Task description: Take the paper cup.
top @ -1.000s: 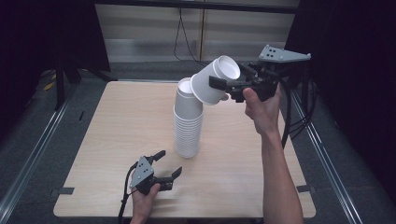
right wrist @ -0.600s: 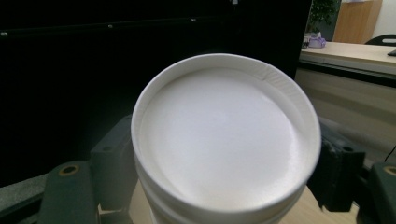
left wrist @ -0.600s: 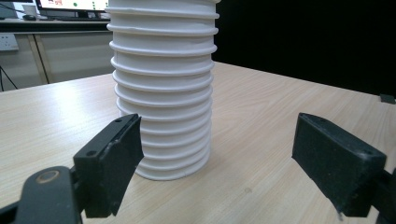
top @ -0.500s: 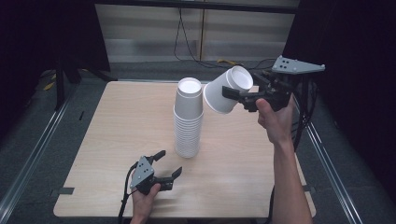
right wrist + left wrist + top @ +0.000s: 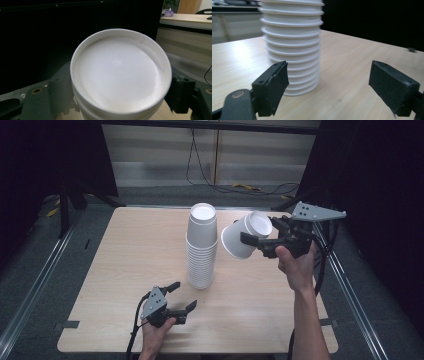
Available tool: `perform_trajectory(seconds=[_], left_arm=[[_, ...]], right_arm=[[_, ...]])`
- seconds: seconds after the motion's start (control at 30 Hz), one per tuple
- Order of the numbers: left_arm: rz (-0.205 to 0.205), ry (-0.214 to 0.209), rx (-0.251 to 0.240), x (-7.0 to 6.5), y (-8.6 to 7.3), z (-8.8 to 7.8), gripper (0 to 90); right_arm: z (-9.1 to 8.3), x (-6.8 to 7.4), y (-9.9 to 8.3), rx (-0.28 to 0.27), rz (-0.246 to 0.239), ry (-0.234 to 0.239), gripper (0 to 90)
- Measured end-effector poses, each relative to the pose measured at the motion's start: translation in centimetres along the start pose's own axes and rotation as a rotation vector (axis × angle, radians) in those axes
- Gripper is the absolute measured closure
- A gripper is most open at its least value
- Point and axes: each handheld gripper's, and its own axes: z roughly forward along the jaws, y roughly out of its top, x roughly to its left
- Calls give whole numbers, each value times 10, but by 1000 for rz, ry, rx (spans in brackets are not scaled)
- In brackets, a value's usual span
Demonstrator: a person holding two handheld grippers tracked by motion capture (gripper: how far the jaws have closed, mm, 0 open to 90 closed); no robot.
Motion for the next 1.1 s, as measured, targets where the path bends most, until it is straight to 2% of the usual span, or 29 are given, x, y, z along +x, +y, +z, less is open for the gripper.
perform_trajectory(seconds=[0.1,0.13,0.27,0.3,0.33,0.5,0.53,0.57,0.67,0.77,0.83,1.03,1.07,1.1], left_arm=[[-4,-16,5,-1,3,2,157],[3,-26,12,-2,8,3,157],[5,-27,5,-3,18,2,157],[3,-39,-1,-3,20,1,157],[20,-52,26,-2,25,-1,157],[24,-87,22,-4,31,-3,186],[20,-98,20,-4,33,-4,186],[-4,-101,7,-5,33,-3,176],[-1,-133,17,-3,35,-4,164],[-29,-172,9,-3,39,-4,157],[-4,-162,12,-5,43,-5,157],[3,-177,13,-4,47,-6,158],[29,-165,21,-6,49,-7,160],[29,-165,21,-6,49,-7,167]], right_arm=[[1,1,-6,15,7,3,232],[3,1,-12,20,13,6,232],[6,1,-21,21,23,17,232],[7,2,-24,30,30,21,232],[11,4,-29,44,29,25,232],[15,7,-39,49,39,43,232],[17,8,-42,51,41,50,232],[19,9,-45,57,42,55,232],[25,11,-53,70,53,68,232],[32,14,-61,79,62,86,232],[37,17,-66,95,59,101,233],[40,20,-73,99,67,118,232],[42,20,-76,114,68,126,232],[42,20,-76,114,68,126,232]])
